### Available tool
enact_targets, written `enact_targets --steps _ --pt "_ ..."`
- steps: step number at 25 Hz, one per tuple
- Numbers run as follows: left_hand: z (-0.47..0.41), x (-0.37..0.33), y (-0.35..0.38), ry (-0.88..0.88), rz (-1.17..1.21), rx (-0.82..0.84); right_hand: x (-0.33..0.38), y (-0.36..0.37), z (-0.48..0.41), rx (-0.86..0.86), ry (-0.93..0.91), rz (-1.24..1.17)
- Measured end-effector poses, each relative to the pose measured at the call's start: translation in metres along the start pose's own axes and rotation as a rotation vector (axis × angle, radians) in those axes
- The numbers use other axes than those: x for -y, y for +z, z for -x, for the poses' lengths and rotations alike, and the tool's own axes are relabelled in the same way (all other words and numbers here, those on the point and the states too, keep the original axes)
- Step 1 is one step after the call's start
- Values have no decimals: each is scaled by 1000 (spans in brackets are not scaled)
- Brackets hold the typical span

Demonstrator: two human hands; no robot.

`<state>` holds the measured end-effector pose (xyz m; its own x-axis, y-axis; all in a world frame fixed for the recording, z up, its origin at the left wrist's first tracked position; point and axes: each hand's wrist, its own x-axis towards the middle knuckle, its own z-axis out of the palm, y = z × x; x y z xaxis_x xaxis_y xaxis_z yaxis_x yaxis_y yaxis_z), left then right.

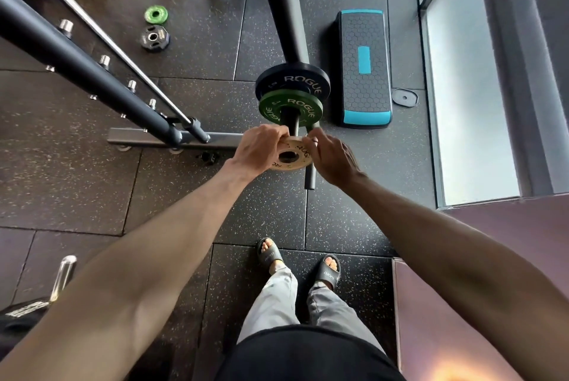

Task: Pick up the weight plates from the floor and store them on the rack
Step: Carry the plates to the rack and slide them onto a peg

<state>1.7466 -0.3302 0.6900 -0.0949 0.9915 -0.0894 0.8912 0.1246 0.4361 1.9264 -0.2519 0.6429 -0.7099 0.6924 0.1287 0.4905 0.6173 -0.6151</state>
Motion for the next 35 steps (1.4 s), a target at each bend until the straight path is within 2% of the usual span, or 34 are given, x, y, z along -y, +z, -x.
enact_targets --steps 3,7,10,15,17,20,22,24,28,32,35 --pt "-7 4 7 -19 -41 -70 -6 0 -3 78 -13 131" --pt "-34 0 6 -103 -78 -188 2 -7 -35 30 119 269" --pt "-43 -5 5 -197 -27 -215 14 -9 -53 -11 226 259" --pt "-22 -9 -5 -308 -24 -266 59 -6 -43 -61 49 81" --pt "5 8 -11 -423 3 -194 86 7 -44 85 -12 99" --pt "71 46 -26 -624 90 66 136 45 -49 521 -120 248" --pt "133 74 -37 -743 171 115 179 84 -51 771 -262 402" --pt "195 99 -49 -875 254 93 228 122 -52 916 -399 479" --pt "319 164 -65 -1082 427 -9 333 210 -47 1062 -616 514" --pt "424 245 -69 -1265 606 -172 443 302 -31 1198 -718 516" --pt "472 301 -72 -1346 730 -373 502 355 -21 1225 -759 389"
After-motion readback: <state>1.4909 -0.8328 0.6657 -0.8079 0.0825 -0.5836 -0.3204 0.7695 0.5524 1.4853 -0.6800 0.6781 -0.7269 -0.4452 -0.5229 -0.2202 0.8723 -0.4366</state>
